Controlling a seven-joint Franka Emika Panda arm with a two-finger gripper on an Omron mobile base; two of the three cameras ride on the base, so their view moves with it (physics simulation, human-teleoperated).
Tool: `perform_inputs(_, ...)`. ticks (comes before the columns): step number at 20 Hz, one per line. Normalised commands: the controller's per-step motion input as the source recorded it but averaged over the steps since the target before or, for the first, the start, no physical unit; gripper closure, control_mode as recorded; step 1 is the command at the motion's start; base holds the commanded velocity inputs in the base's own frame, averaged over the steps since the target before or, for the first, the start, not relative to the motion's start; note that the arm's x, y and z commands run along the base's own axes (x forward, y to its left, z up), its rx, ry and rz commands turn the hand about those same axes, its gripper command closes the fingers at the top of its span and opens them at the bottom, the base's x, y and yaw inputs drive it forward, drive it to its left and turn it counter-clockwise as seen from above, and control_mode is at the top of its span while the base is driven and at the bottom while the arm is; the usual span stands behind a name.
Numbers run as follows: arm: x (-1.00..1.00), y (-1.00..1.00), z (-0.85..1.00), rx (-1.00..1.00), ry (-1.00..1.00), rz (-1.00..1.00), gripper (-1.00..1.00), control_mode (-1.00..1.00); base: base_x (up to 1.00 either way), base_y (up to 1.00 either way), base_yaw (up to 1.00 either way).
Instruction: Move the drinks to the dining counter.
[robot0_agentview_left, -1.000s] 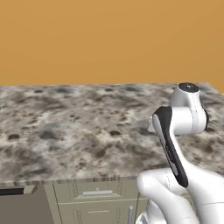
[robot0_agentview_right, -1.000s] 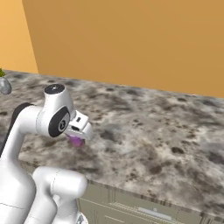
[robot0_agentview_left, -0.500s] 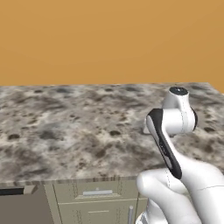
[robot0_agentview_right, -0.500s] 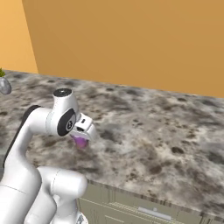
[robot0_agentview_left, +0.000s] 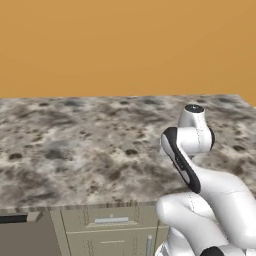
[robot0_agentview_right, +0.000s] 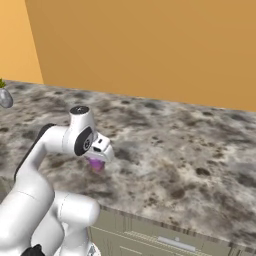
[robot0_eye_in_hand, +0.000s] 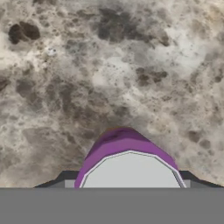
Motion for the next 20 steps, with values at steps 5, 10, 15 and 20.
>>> perform_inputs(5,0.38,0.00,-0.30,0.00,0.00,0.00,1.00,-1.00,0.00,0.00,0.00)
perform_inputs(10,0.36,0.00,-0.27,0.00,0.00,0.00,1.00,-1.00,0.00,0.00,0.00)
perform_inputs(15,0.33,0.00,-0.27,0.00,0.02,0.00,1.00,-1.00,0.00,0.00,0.00)
perform_inputs(20,0.28,0.00,-0.24,0.00,0.02,0.00,1.00,-1.00,0.00,0.00,0.00)
